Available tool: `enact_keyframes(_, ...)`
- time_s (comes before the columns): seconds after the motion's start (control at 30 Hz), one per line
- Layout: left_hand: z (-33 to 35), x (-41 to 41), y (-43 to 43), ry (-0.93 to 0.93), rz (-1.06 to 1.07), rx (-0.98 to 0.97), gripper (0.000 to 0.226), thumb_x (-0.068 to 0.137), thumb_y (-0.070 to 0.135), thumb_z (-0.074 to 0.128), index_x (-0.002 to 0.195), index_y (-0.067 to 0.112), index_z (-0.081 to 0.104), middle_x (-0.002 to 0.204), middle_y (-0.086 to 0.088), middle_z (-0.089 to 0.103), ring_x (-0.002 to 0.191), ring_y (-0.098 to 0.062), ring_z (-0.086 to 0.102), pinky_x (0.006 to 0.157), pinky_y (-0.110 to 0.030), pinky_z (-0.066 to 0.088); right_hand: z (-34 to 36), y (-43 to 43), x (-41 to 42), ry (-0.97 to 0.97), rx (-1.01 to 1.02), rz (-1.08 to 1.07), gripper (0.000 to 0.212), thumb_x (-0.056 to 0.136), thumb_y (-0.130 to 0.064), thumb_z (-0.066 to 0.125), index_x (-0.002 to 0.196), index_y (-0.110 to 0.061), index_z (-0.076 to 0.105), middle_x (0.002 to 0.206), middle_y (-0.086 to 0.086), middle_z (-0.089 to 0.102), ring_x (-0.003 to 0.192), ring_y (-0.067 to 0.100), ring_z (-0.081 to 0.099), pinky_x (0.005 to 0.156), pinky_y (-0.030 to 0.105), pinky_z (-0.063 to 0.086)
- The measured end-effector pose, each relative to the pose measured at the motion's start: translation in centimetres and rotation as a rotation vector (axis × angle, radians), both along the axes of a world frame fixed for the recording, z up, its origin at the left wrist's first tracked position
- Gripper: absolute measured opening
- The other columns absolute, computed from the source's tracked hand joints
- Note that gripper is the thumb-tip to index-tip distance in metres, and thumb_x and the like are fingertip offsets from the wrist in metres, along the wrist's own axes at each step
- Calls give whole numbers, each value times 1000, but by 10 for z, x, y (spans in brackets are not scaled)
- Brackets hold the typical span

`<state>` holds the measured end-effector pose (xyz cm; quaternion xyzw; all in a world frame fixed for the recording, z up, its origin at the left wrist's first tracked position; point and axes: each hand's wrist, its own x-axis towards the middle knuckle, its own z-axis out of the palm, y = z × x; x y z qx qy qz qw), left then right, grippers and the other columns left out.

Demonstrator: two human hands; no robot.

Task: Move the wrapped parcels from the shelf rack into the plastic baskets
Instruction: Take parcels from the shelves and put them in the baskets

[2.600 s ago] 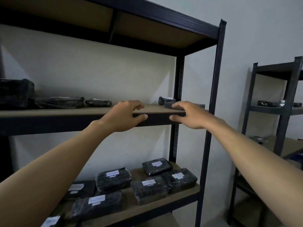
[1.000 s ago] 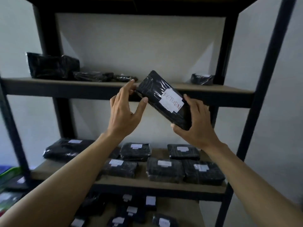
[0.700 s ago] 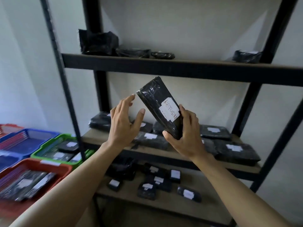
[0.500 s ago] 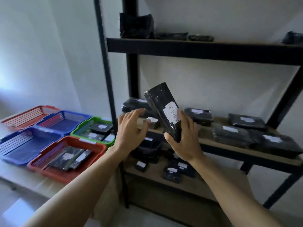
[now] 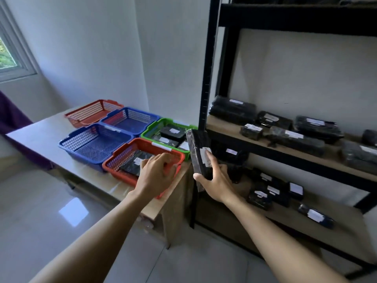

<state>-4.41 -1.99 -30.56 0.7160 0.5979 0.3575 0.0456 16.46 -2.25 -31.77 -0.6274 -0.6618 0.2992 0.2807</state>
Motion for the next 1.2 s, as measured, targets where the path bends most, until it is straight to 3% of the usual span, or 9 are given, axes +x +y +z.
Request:
enact_keyframes(0.17, -15, -50, 24, 17, 81, -99, 26, 88, 35, 61, 110, 22, 63, 107, 4, 68, 103, -21, 60, 83, -30, 23, -20, 40, -46, -45, -117, -32, 74, 84, -70, 49, 143, -61, 6, 129, 15, 42, 121, 39, 48, 97, 42, 41)
enact_keyframes(0.37, -35, -102, 71, 36, 108, -227, 23, 89, 30, 59, 110, 22, 63, 100, 6, 69, 98, -19, 62, 88, -36, 30, -48, 101, -94, -67, -275, -22, 73, 87, -66, 45, 146, -57, 4, 145, 14, 40, 133, 38, 33, 106, 44, 29)
enact_keyframes(0.53, -45, -139, 119, 77, 134, -330, 22, 90, 34, 57, 110, 25, 63, 103, 7, 70, 97, -18, 63, 92, -41, 39, -56, 145, -133, 9, -387, 38, 73, 94, -50, 48, 153, -42, 6, 159, -10, 25, 142, 29, 29, 112, 37, 25)
enact_keyframes(0.67, -57, -150, 146, 83, 84, -404, 10, 91, 31, 58, 97, 23, 60, 92, 6, 68, 92, -20, 63, 90, -40, 39, -79, 169, -166, -62, -481, 23, 73, 93, -51, 44, 153, -41, 5, 164, -3, -3, 149, 29, -8, 118, 51, 13)
enact_keyframes(0.77, -68, -152, 161, 106, 18, -452, 16, 92, 30, 55, 102, 20, 61, 96, 6, 68, 94, -17, 62, 90, -37, 36, -81, 170, -180, -105, -570, 43, 68, 98, -46, 40, 154, -39, 1, 161, 4, -18, 149, 34, -2, 118, 51, 15)
enact_keyframes(0.83, -76, -156, 175, 135, -31, -496, 16, 92, 30, 52, 102, 20, 60, 97, 7, 66, 94, -15, 61, 85, -34, 29, -83, 173, -191, -121, -627, 11, 64, 101, -43, 35, 153, -41, -2, 161, 8, -16, 147, 40, 4, 116, 49, 15)
enact_keyframes(0.97, -88, -162, 199, 224, -112, -563, 14, 92, 32, 49, 98, 22, 57, 98, 6, 65, 96, -18, 58, 86, -37, 28, -98, 182, -213, -272, -657, -68, 61, 101, -45, 25, 151, -44, -9, 159, 8, -25, 144, 42, -22, 116, 53, -11)
enact_keyframes(1.07, -89, -166, 214, 258, -179, -592, 14, 92, 28, 50, 97, 18, 57, 100, 2, 67, 98, -23, 59, 91, -41, 30, -108, 188, -232, -365, -662, -138, 59, 102, -41, 22, 153, -39, -8, 159, 9, -23, 145, 41, -16, 117, 50, -11)
enact_keyframes(1.2, -101, -178, 234, 319, -292, -643, 17, 92, 33, 51, 100, 20, 58, 107, 2, 66, 105, -24, 58, 97, -44, 32, -127, 186, -254, -545, -651, -216, 59, 101, -40, 24, 154, -34, -3, 161, 13, -12, 142, 40, 10, 114, 47, 5)
